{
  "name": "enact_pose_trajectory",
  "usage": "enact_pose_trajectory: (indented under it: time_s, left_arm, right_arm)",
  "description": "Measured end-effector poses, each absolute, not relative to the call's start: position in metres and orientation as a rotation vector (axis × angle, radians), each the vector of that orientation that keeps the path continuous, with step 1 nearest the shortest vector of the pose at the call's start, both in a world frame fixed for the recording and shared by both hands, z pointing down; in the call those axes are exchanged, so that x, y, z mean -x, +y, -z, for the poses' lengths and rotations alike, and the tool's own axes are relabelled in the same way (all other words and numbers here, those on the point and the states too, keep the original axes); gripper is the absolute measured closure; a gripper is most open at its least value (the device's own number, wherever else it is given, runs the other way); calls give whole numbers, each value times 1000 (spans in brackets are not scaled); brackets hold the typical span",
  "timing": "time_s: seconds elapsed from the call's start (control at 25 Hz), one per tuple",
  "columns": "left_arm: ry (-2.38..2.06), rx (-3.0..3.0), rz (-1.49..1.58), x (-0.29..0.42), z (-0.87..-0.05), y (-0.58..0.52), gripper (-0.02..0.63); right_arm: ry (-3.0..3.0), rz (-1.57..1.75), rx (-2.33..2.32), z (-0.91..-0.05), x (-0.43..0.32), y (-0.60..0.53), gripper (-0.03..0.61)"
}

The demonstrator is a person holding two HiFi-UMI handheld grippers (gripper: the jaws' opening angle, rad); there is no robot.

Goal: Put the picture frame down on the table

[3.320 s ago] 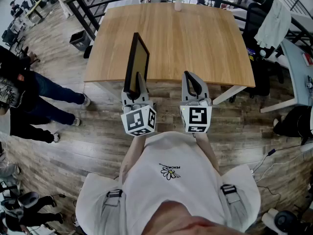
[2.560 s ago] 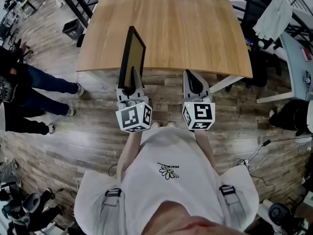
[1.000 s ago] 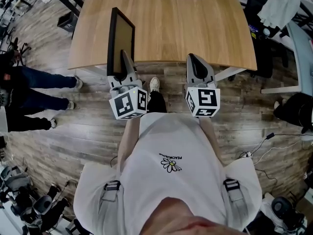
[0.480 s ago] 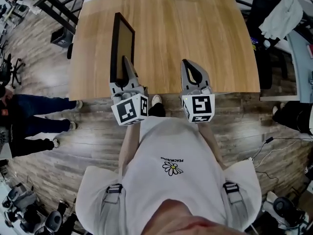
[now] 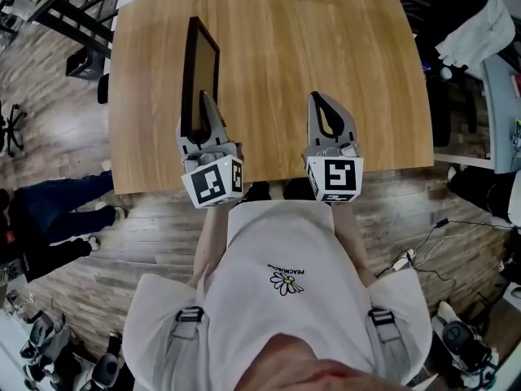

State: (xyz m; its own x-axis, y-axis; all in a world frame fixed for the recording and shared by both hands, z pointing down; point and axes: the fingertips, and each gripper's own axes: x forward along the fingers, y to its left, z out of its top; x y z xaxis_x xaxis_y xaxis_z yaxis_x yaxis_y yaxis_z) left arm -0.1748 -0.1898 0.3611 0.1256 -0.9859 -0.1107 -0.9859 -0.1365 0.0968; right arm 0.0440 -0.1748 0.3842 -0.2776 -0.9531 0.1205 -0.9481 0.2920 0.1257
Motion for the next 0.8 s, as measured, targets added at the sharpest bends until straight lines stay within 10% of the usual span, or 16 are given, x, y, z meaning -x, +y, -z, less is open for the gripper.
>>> enact_pose_trajectory:
  time_s: [0.8]
  left_arm:
    - [2118, 2246, -135, 146, -359, -202, 591]
  right_arm:
    - [-2461, 52, -1699, -380, -64, -225, 568]
